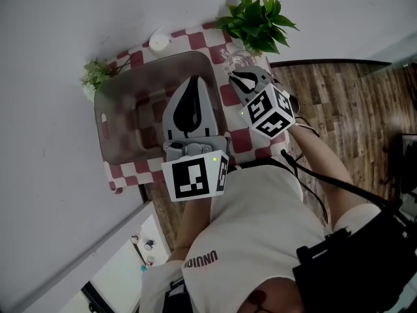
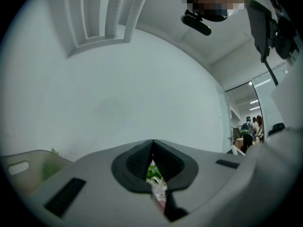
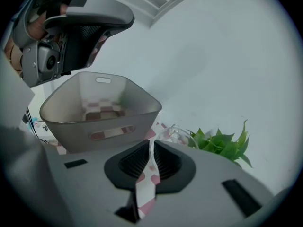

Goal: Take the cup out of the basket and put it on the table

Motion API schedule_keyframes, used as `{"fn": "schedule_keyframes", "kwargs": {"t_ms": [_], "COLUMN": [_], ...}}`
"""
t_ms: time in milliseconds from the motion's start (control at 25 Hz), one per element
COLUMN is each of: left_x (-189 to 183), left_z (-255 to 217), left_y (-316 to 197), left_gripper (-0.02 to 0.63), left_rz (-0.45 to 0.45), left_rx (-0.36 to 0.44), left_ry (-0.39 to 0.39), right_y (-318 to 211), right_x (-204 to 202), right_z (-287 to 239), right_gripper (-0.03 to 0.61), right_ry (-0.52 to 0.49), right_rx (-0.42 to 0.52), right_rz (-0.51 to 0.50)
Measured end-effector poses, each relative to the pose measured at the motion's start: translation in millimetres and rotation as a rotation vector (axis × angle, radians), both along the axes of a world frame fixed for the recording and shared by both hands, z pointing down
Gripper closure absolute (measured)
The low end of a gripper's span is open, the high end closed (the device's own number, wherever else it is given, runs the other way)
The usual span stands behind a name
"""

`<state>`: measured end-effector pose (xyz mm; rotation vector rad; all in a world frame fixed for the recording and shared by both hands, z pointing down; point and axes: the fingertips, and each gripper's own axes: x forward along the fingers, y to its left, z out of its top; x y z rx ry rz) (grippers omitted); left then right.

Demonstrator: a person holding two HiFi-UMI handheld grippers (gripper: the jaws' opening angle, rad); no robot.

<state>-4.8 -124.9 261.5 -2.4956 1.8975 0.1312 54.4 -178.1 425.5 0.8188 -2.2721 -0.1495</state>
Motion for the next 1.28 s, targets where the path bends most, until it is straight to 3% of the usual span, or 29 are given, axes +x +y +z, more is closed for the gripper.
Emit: {"fn": "schedule_keyframes", "kwargs": {"t_ms": [1280], "left_x": [-6], "left_z": [-1], "left_y": [1], "left_gripper": [0.601], "left_rz": [-0.009], "left_rx": [0.002], "left_ry": [-0.008], "right_y": [25], "right_x": [12], "right_z": [92], "right_gripper": [0.535], "right_ry": [0.128], "right_rx": [-0.148], "right_rz": [0.003]}}
